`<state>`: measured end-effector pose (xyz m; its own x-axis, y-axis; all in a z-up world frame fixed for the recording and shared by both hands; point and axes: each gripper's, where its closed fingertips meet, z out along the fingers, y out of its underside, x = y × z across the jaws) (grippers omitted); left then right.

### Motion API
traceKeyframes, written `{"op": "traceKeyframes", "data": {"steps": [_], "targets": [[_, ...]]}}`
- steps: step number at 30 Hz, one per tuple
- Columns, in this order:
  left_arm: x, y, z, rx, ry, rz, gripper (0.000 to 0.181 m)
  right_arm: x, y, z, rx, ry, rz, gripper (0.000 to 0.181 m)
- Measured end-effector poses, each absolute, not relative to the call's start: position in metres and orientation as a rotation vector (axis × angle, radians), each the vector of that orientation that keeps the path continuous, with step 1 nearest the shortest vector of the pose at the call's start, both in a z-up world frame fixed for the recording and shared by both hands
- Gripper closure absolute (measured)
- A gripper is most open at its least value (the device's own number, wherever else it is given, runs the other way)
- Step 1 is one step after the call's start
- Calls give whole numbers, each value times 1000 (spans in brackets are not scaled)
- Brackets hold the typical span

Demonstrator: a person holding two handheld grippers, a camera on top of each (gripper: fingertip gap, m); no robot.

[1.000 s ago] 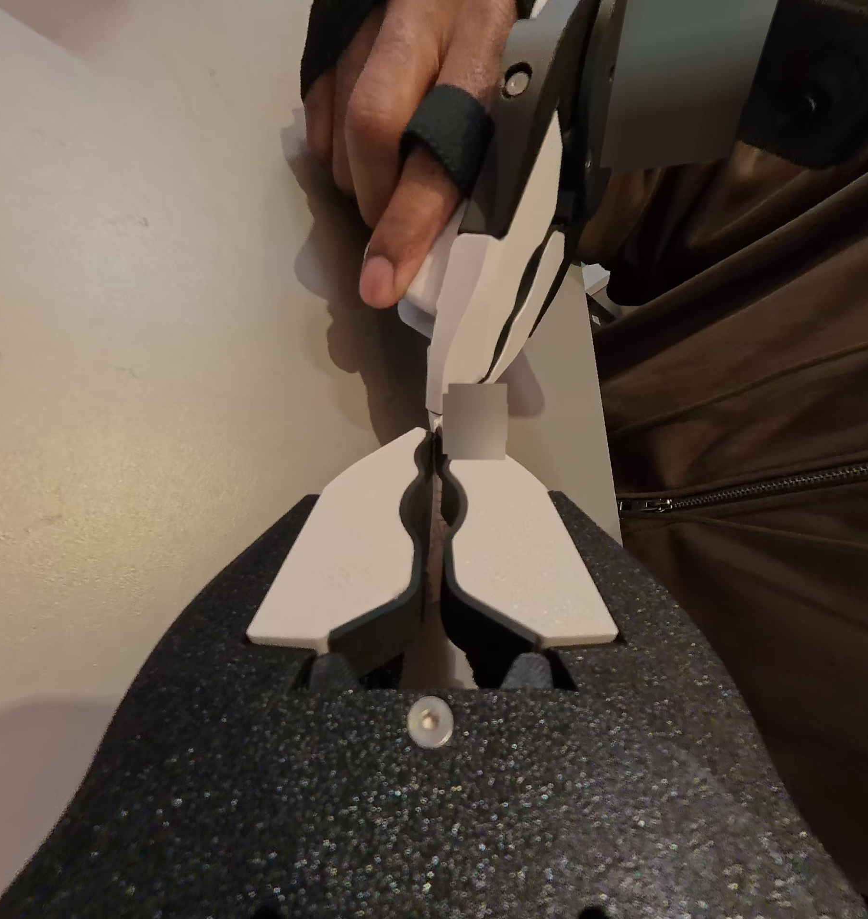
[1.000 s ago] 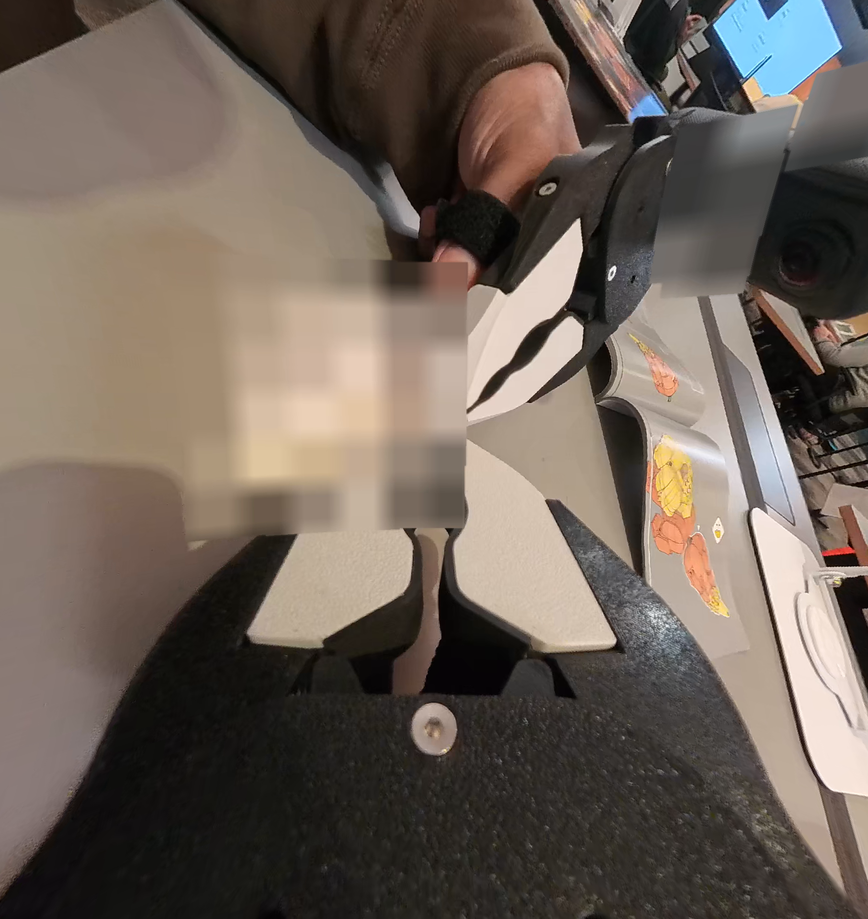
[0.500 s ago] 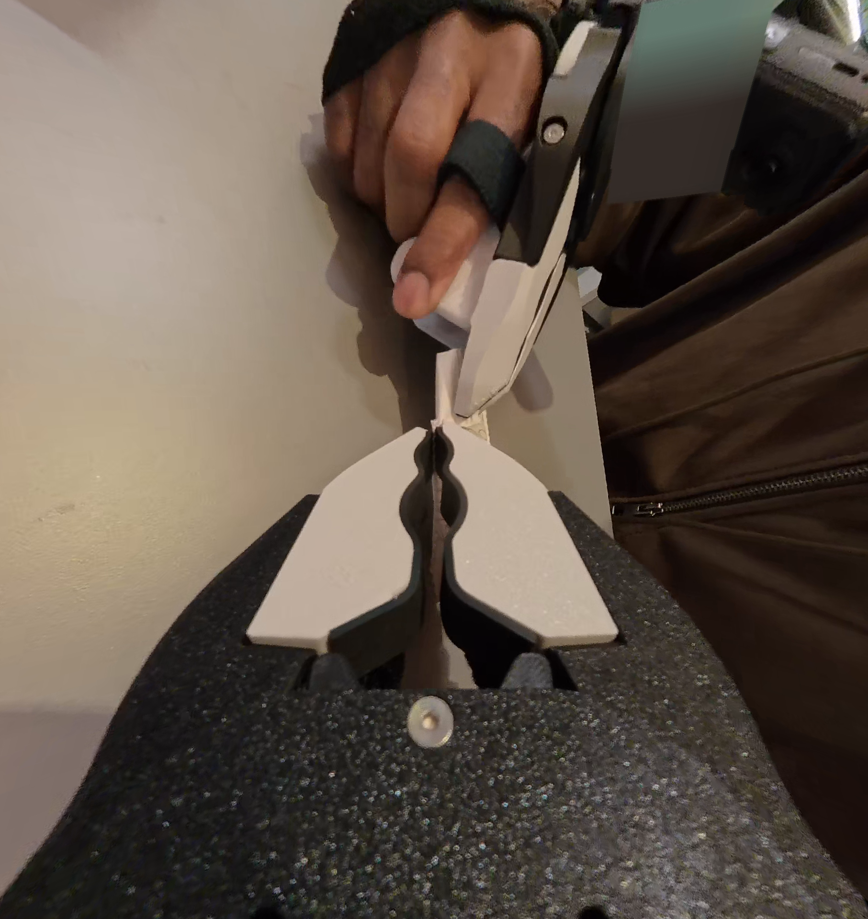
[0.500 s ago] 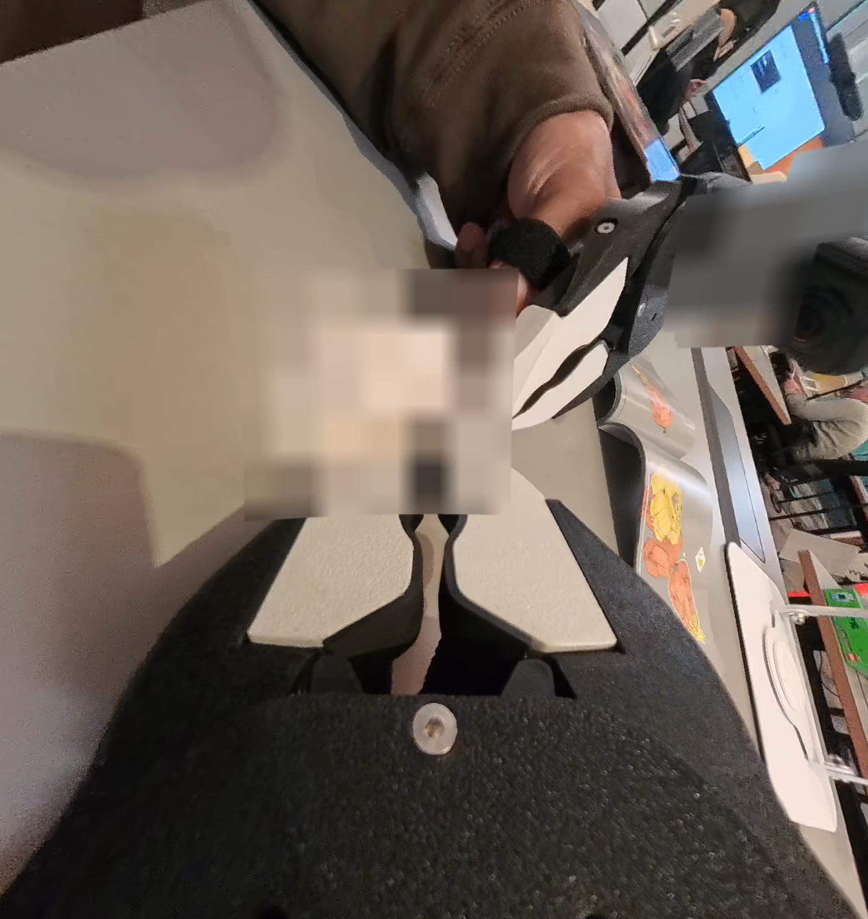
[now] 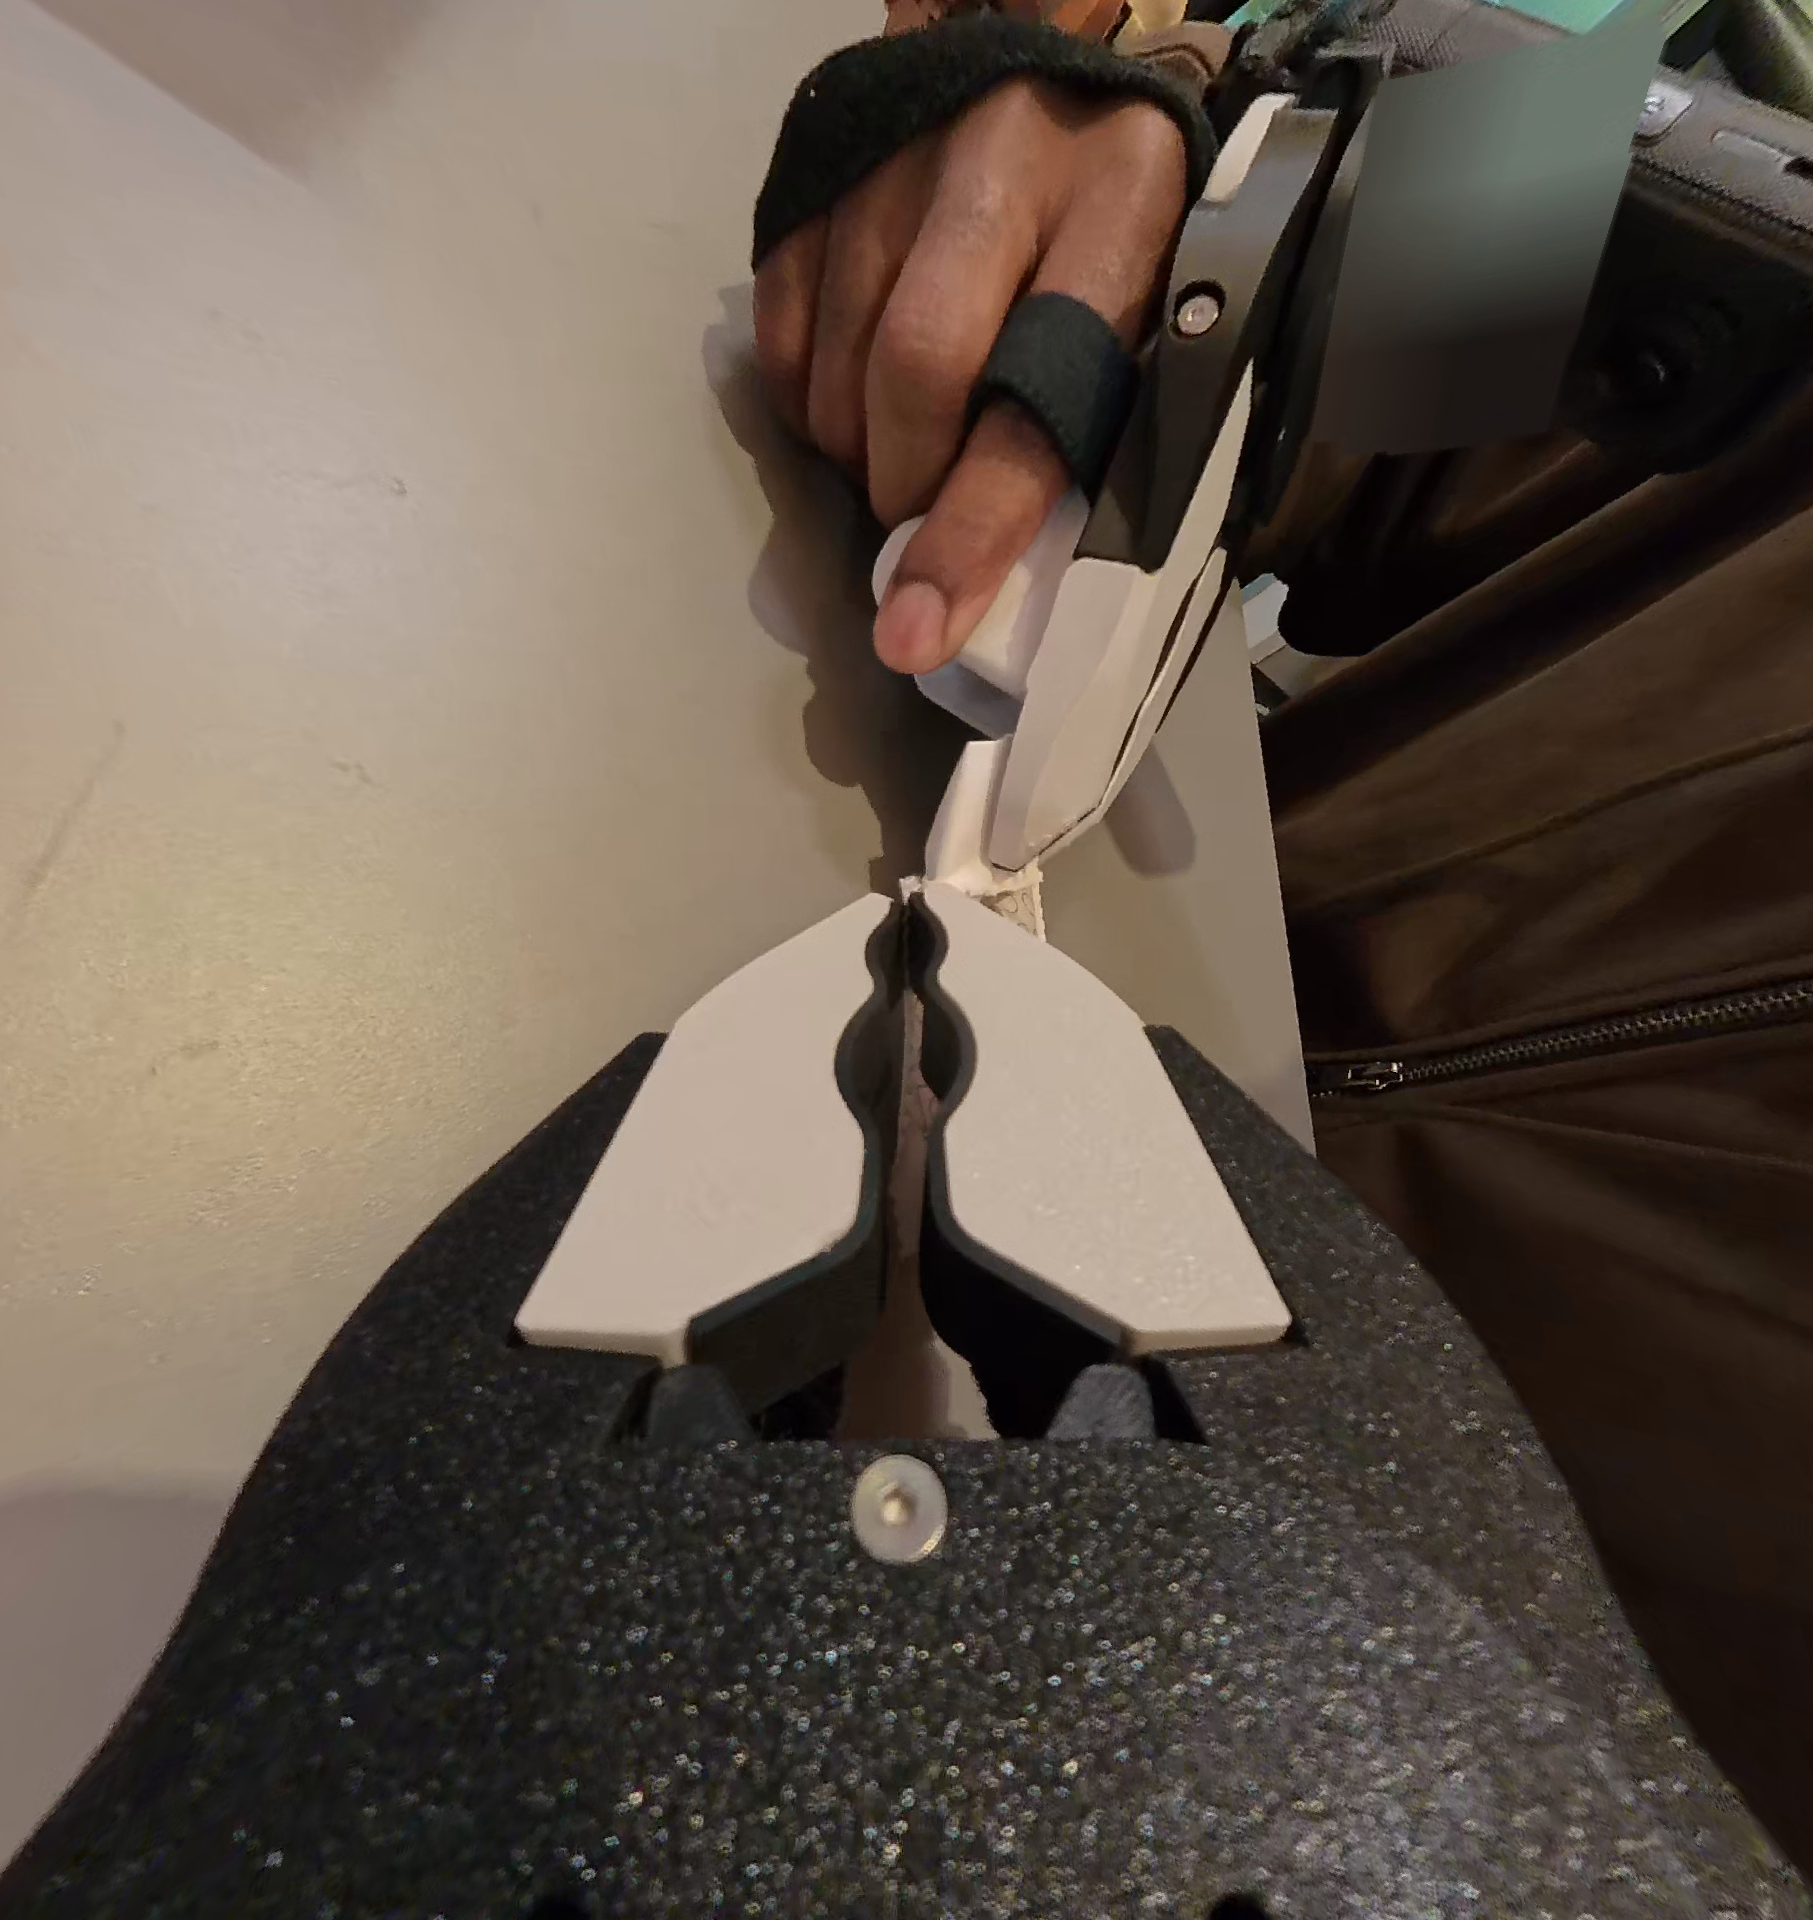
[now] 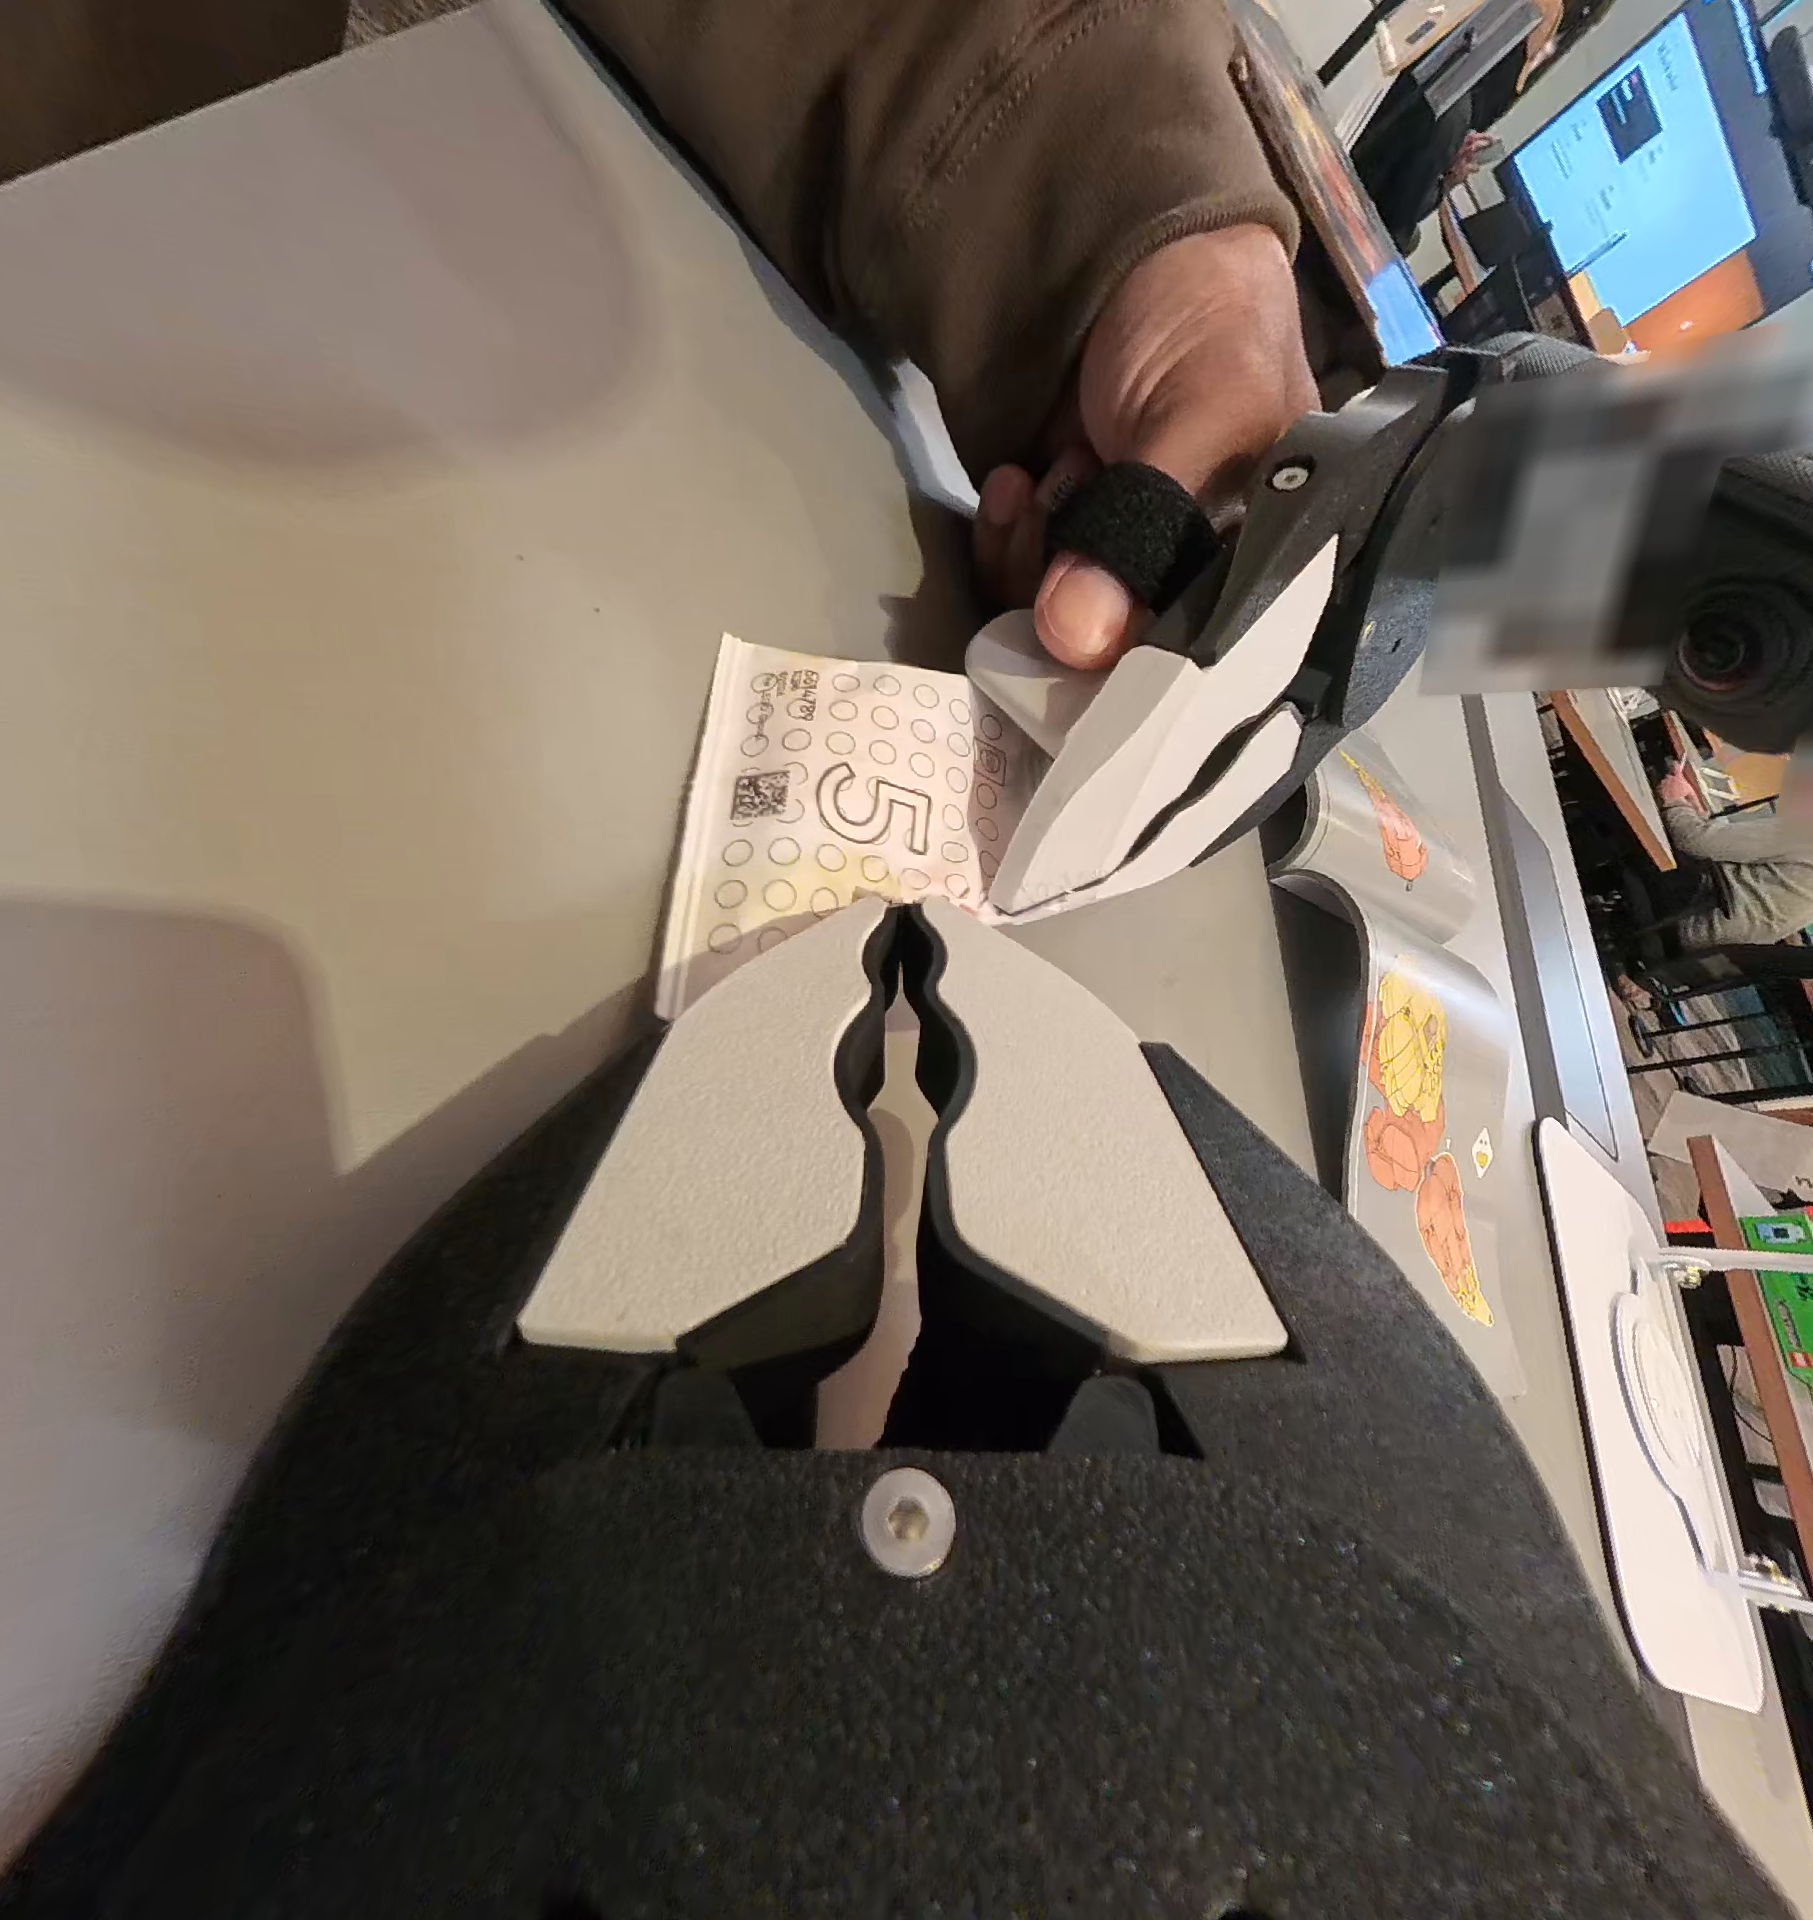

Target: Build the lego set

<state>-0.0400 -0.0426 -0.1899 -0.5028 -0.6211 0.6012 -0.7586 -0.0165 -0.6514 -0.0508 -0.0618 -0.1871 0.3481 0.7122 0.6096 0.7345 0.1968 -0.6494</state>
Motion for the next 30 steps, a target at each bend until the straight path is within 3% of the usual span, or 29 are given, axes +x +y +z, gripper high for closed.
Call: {"op": "traceKeyframes", "data": {"steps": [30], "targets": [[-37,-24,-191,1575,-2126,1570,180,-52,-95,-190,-1526,-1434,94,181]]}}
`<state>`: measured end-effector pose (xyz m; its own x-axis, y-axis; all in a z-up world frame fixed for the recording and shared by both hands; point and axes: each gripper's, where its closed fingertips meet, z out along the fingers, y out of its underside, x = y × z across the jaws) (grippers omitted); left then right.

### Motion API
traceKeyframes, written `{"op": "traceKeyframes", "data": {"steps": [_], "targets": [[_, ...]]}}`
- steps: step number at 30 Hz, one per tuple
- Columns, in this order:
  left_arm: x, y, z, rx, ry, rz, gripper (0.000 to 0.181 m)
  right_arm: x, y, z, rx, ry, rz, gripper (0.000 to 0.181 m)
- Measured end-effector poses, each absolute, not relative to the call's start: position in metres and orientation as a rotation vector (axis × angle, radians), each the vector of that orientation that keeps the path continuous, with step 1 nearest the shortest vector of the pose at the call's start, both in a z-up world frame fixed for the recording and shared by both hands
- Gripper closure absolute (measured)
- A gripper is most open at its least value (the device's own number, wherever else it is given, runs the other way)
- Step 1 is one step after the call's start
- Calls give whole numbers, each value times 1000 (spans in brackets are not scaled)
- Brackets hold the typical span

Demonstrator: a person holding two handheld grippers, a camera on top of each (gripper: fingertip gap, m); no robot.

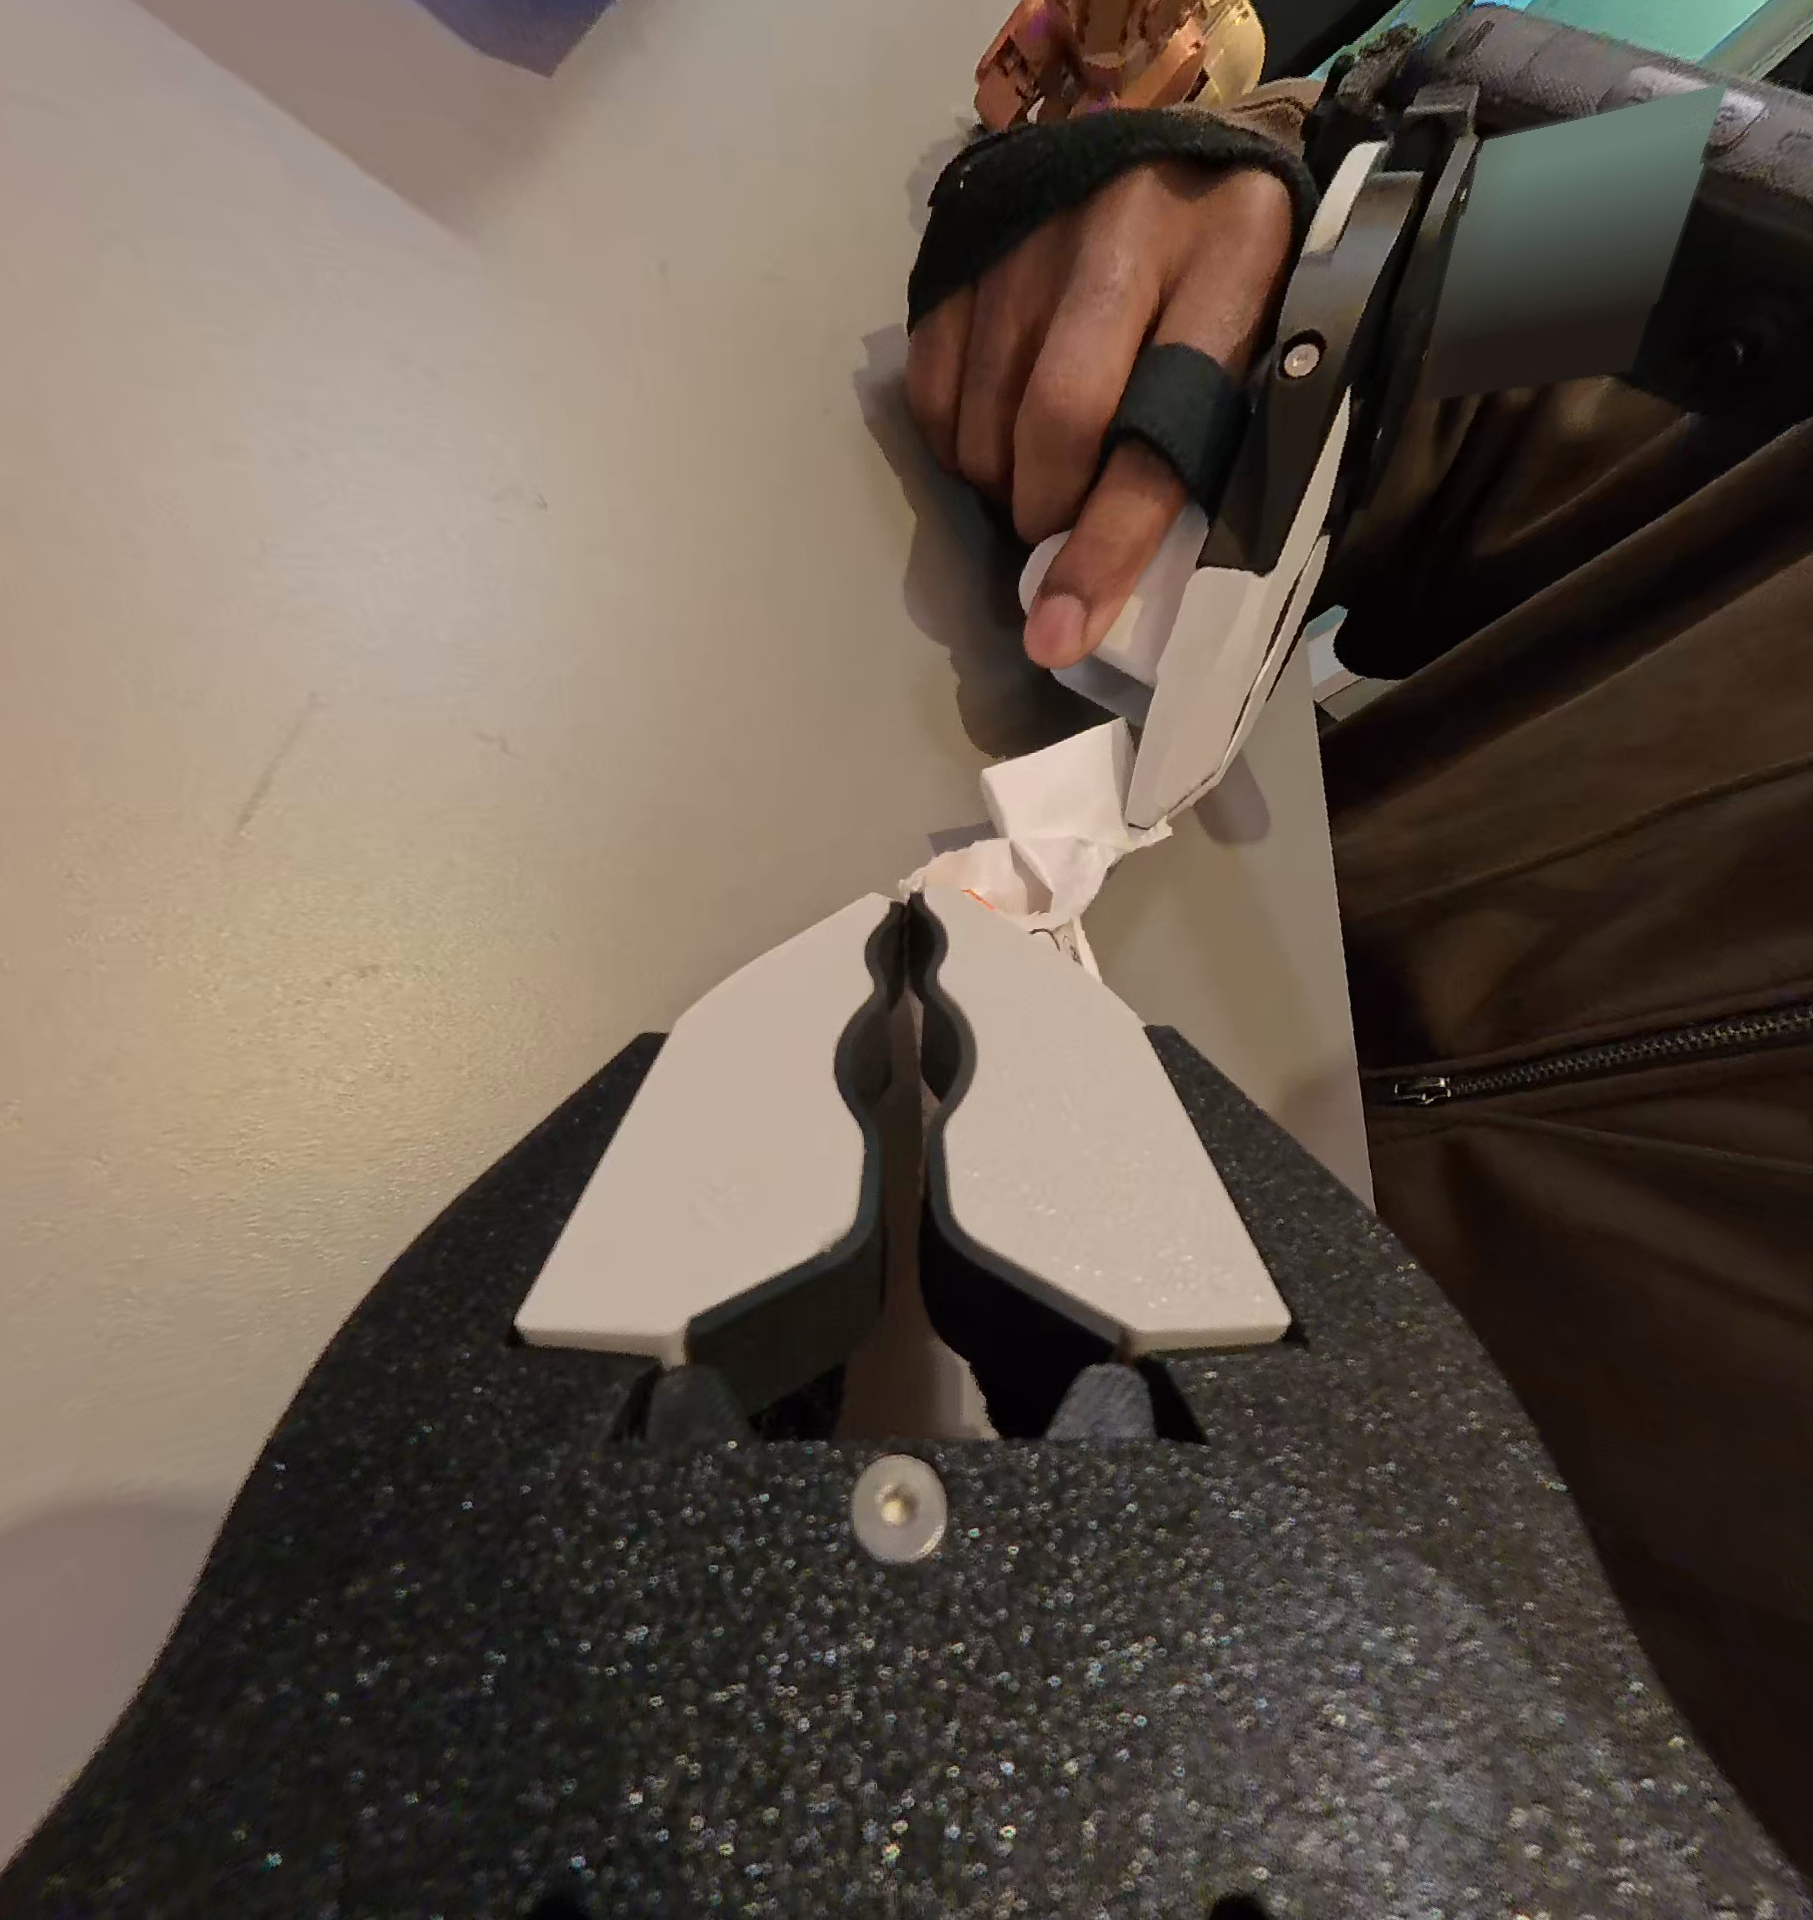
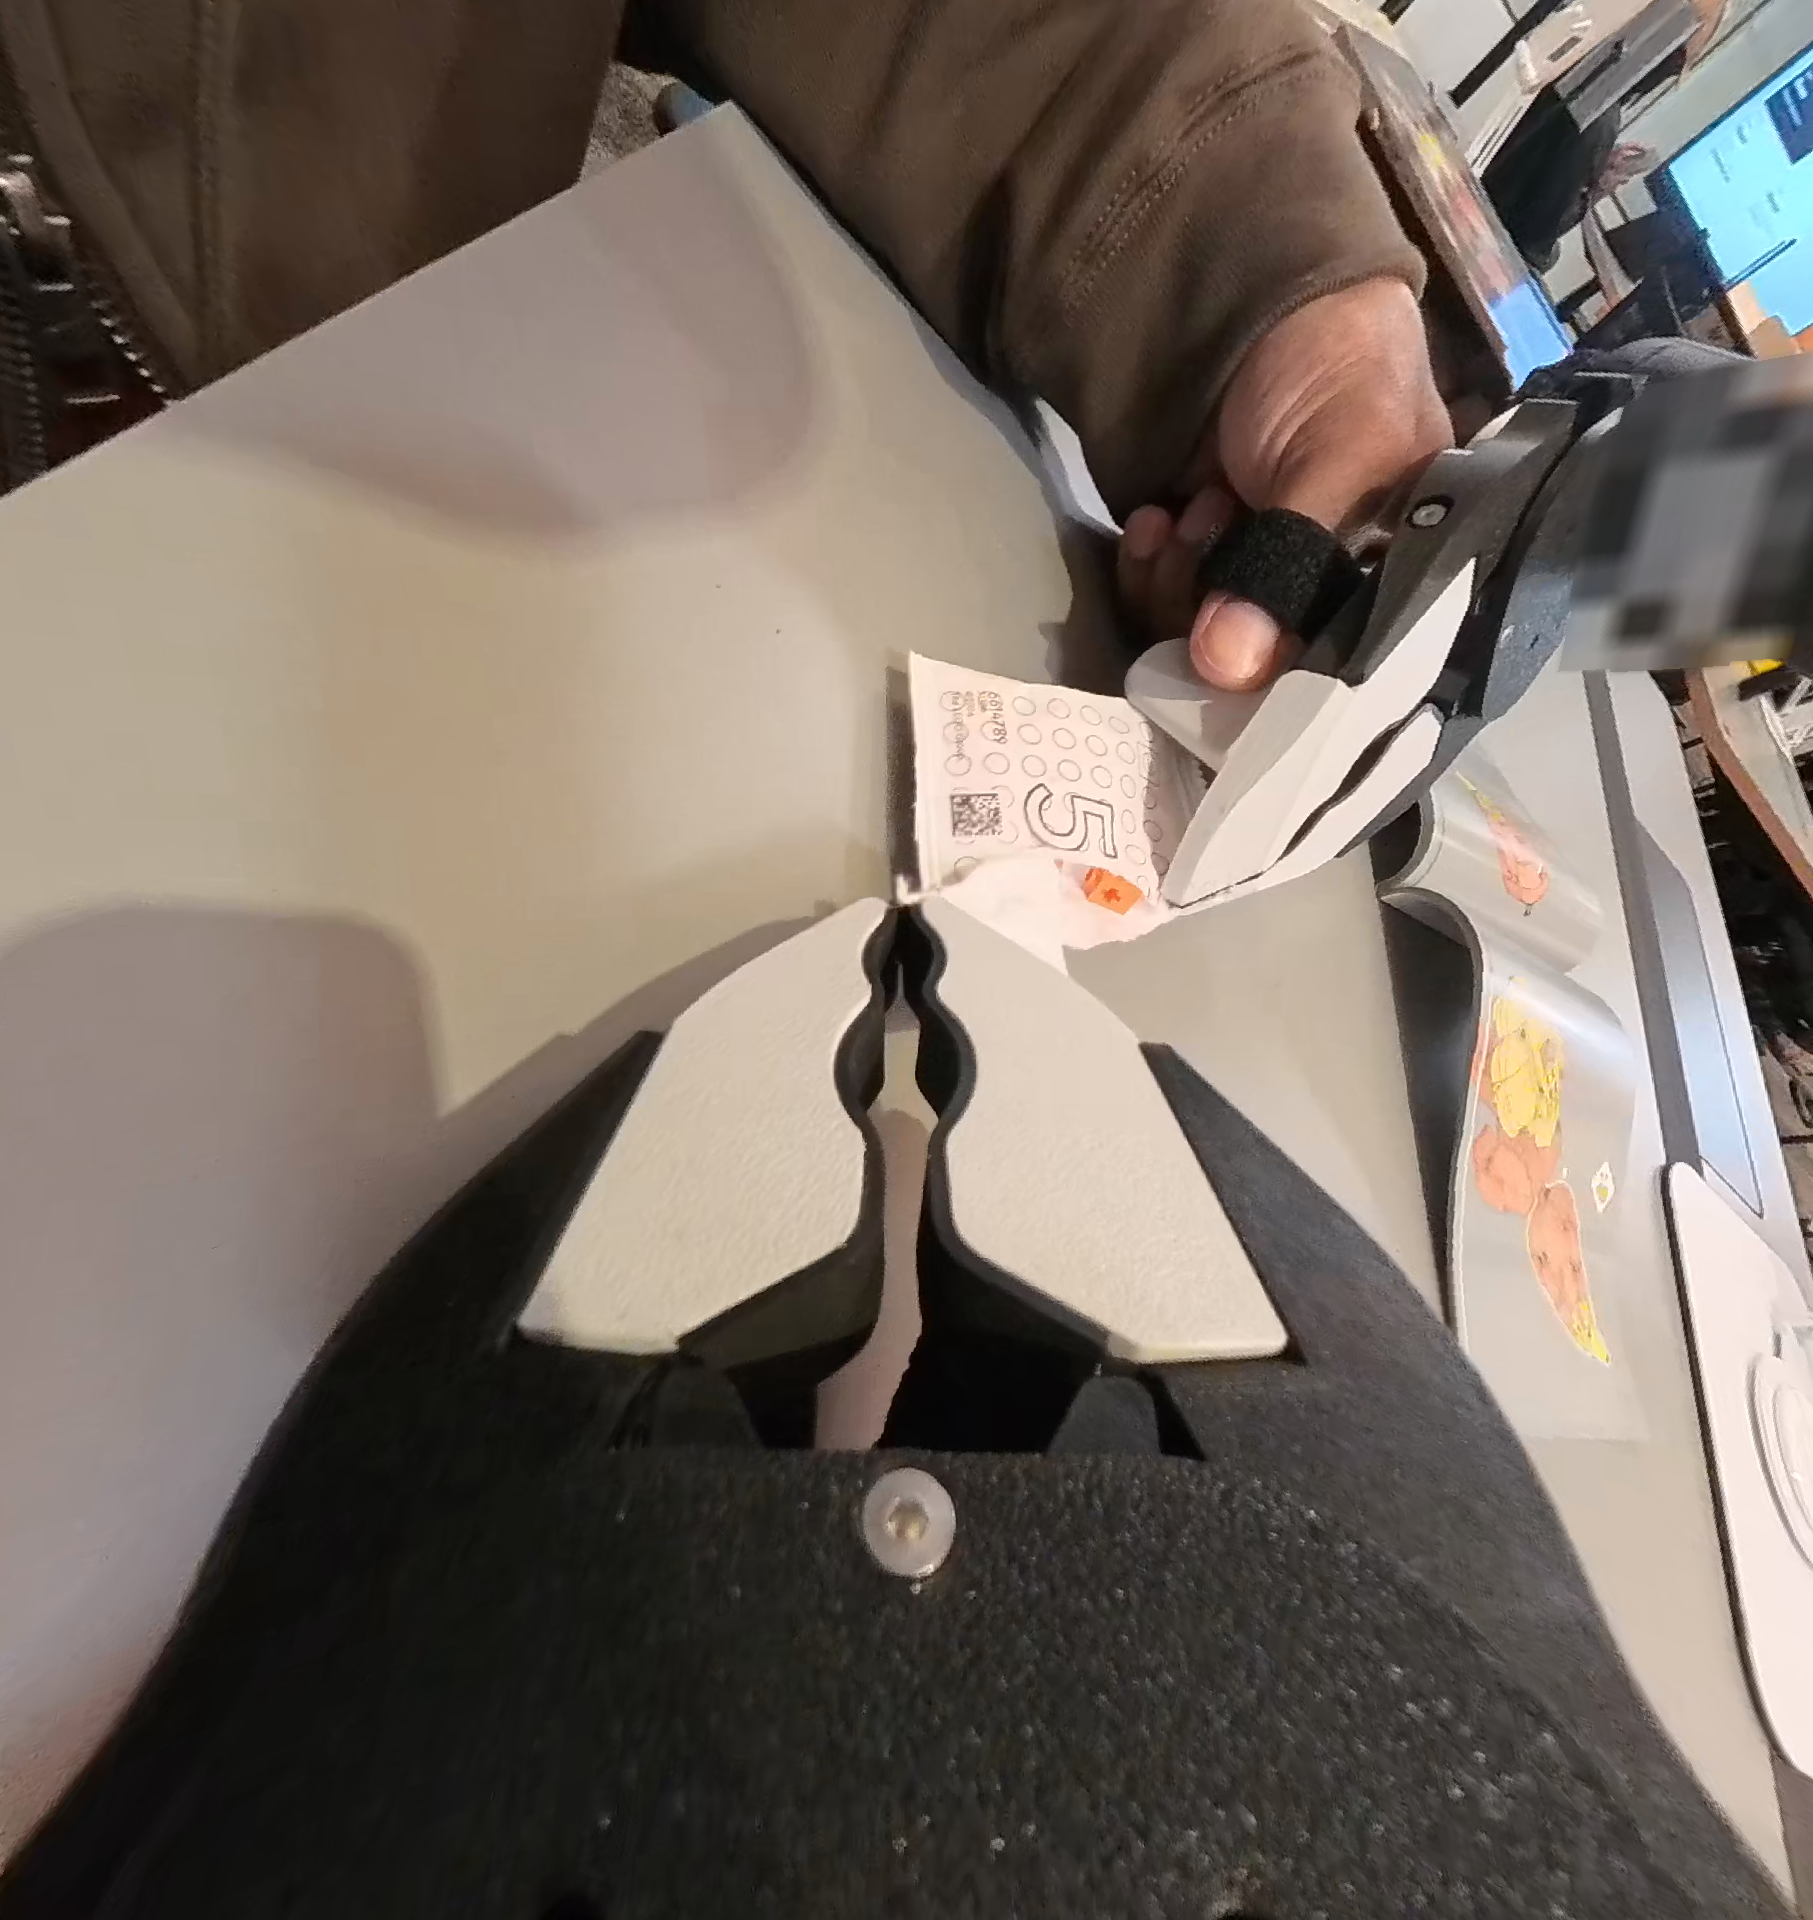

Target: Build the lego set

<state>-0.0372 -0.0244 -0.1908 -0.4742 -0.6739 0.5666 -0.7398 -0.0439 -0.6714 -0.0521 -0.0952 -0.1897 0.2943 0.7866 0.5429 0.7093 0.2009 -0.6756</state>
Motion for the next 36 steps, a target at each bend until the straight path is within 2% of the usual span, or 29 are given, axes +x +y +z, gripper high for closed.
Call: {"op": "traceKeyframes", "data": {"steps": [28,33,36], "targets": [[-36,-21,-191,1593,-2116,1577,180,-52,-121,-196,-1591,-1515,257,181],[-34,-18,-189,1605,-2094,1601,181,-51,-111,-184,-1571,-1396,260,181],[-34,-18,-187,1596,-2112,1624,181,-50,-108,-164,-1548,-1252,382,166]]}}
